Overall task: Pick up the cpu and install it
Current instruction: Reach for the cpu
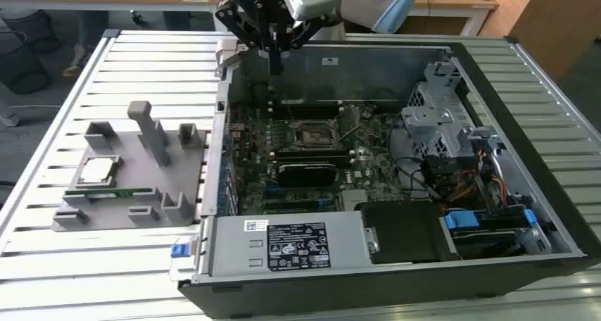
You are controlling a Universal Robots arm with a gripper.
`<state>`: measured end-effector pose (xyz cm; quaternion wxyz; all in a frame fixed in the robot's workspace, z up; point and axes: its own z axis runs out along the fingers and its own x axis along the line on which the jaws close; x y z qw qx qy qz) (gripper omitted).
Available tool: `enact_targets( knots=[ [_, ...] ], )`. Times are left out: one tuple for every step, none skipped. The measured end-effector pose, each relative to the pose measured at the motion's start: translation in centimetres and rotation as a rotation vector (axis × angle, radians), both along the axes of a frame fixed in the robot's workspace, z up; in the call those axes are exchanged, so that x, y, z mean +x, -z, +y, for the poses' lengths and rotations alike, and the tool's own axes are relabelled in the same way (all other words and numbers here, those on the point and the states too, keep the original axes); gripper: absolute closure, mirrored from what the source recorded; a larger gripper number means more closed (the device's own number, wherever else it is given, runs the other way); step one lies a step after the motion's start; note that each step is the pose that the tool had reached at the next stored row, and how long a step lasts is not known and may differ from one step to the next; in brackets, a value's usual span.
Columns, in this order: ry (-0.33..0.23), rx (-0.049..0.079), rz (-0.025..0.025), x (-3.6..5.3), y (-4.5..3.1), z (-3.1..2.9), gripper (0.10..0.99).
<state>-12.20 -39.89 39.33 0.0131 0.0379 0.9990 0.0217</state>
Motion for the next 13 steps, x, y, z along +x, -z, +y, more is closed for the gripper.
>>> enact_targets(
  knots=[
    [0.000, 0.000, 0.0000, 0.00, 0.00, 0.00, 0.973],
    [0.000, 0.000, 0.0000, 0.00, 0.00, 0.00, 0.973],
    [0.000, 0.000, 0.0000, 0.00, 0.00, 0.00, 0.973],
    [0.000, 0.000, -0.0001, 0.00, 0.00, 0.00, 0.973],
    [0.000, 0.000, 0.0000, 0.00, 0.00, 0.00, 0.973],
    [0.000, 0.000, 0.0000, 0.00, 0.00, 0.00, 0.973],
    [0.000, 0.000, 0.0000, -0.02, 0.00, 0.00, 0.973],
    [0.000, 0.000, 0.0001, -0.08, -0.01, 0.00, 0.973],
    [0.000, 0.000, 0.0000, -0.18, -0.01, 0.00, 0.973],
    [0.000, 0.000, -0.0001, -0.29, 0.00, 0.00, 0.973],
    [0.000, 0.000, -0.0002, -0.40, 0.00, 0.00, 0.973],
    [0.000, 0.000, -0.0002, -0.50, 0.00, 0.00, 0.973],
    [0.000, 0.000, -0.0002, -0.61, 0.00, 0.00, 0.973]
  ],
)
